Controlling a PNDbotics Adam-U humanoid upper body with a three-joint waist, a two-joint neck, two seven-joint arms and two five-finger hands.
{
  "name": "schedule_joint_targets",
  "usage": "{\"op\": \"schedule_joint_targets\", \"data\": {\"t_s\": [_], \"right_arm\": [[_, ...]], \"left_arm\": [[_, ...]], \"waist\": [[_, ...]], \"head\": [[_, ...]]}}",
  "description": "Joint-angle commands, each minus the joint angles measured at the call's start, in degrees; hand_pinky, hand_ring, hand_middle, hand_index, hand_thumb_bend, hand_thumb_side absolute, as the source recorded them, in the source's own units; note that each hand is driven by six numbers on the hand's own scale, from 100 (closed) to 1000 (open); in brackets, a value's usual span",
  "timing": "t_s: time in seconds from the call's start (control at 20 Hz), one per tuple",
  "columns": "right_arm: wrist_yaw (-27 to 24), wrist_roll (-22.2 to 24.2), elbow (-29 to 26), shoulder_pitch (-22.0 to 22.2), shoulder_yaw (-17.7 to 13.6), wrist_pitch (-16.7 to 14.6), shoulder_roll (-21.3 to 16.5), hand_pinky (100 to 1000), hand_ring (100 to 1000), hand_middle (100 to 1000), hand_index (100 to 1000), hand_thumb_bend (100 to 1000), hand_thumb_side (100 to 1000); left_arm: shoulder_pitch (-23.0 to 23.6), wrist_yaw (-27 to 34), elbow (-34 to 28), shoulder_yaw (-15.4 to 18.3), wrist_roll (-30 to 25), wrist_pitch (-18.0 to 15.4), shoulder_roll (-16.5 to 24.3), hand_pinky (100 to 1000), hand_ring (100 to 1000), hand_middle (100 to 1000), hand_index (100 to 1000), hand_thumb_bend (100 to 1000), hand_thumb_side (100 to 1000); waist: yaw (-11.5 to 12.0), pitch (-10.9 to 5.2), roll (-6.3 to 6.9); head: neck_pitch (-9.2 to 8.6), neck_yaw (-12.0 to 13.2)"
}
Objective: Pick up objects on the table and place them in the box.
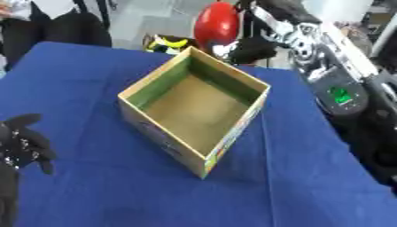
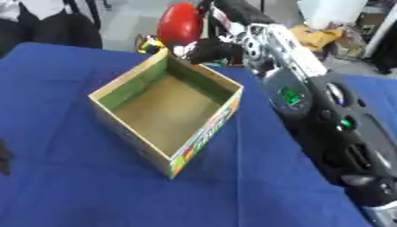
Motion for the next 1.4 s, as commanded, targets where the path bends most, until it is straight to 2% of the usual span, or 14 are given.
{"op": "schedule_joint_targets", "data": {"t_s": [0.05, 0.45, 0.7, 0.85, 1.0, 1.25, 1.4], "right_arm": [[2.6, -0.9, 3.8, -1.9, 0.1, -1.0, 1.7, 178, 437, 414, 416, 100, 624], [7.5, -3.5, 11.8, -1.0, -0.1, -2.8, 6.6, 179, 432, 416, 418, 100, 619], [12.0, -4.9, 16.2, -0.9, -0.4, -3.1, 8.8, 193, 469, 413, 422, 100, 615], [17.5, -2.0, 19.5, -1.5, -0.6, -4.6, 9.8, 206, 493, 433, 428, 100, 604], [20.9, 2.0, 21.7, -2.2, -1.6, -6.3, 10.6, 213, 506, 442, 430, 100, 592], [23.0, 7.3, 23.0, -2.9, -2.3, -8.6, 11.4, 218, 514, 449, 433, 100, 586], [23.7, 8.8, 23.2, -3.1, -2.5, -9.4, 11.7, 246, 538, 480, 484, 100, 617]], "left_arm": [[-0.8, 0.2, -1.1, -0.3, -0.3, 0.0, 0.5, 268, 409, 428, 742, 100, 1000], [-1.2, 0.4, -1.1, -0.4, -0.4, -0.1, 0.2, 269, 409, 429, 742, 100, 1000], [-1.3, 0.4, -1.1, -0.5, -0.5, -0.1, 0.1, 269, 409, 429, 742, 100, 1000], [-1.4, 0.5, -1.1, -0.5, -0.7, -0.1, 0.1, 269, 410, 429, 743, 100, 1000], [-1.4, 0.5, -1.1, -0.6, -0.7, -0.1, 0.1, 270, 410, 429, 743, 100, 1000], [-1.5, 0.5, -1.1, -0.6, -0.8, -0.1, 0.1, 270, 410, 429, 743, 100, 1000], [-1.5, 0.5, -1.1, -0.6, -0.9, 0.0, 0.1, 270, 410, 429, 743, 100, 1000]], "waist": [[0.2, -0.95, 0.21], [0.6, -0.51, 0.33], [0.6, -0.46, 0.42], [0.6, -0.48, 0.43], [0.6, -0.51, 0.36], [0.7, -0.46, 0.23], [0.8, -0.4, 0.2]], "head": [[-0.84, -0.5], [-1.21, -0.8], [-1.61, -0.8], [-1.57, -1.0], [-1.57, -1.1], [-1.52, -1.3], [-1.58, -1.5]]}}
